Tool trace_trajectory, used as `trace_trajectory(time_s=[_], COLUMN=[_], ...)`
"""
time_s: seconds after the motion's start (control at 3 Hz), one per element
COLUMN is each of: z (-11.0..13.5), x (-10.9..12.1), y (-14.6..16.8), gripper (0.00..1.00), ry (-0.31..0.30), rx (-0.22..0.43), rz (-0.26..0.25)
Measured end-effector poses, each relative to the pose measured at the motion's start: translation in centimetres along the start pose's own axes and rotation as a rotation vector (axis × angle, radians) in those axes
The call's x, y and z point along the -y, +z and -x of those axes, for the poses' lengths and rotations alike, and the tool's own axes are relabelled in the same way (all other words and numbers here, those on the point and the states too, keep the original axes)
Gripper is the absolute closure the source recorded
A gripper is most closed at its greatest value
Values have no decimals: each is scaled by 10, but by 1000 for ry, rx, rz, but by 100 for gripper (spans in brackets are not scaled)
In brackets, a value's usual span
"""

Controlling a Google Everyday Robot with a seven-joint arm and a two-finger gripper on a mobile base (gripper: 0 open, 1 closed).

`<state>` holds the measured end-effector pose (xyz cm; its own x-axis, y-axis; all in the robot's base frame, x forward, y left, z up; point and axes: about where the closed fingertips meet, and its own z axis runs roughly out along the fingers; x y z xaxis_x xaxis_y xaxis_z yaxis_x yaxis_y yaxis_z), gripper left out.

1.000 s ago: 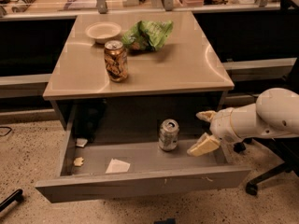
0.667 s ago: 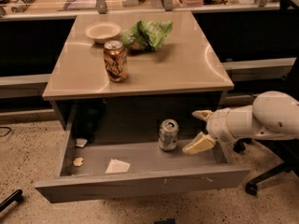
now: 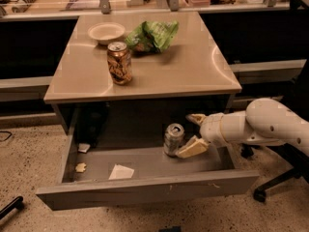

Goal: Pick 7up can from top drawer and place on counter

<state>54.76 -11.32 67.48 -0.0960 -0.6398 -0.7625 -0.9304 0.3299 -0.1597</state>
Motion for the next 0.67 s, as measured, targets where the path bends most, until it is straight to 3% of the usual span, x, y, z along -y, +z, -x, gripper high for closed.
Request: trace_trajectory(time_s=[0.67], z=[11], x=[-15], y=[37], gripper=[20], ry=[-30], rx=[22], rz=[89])
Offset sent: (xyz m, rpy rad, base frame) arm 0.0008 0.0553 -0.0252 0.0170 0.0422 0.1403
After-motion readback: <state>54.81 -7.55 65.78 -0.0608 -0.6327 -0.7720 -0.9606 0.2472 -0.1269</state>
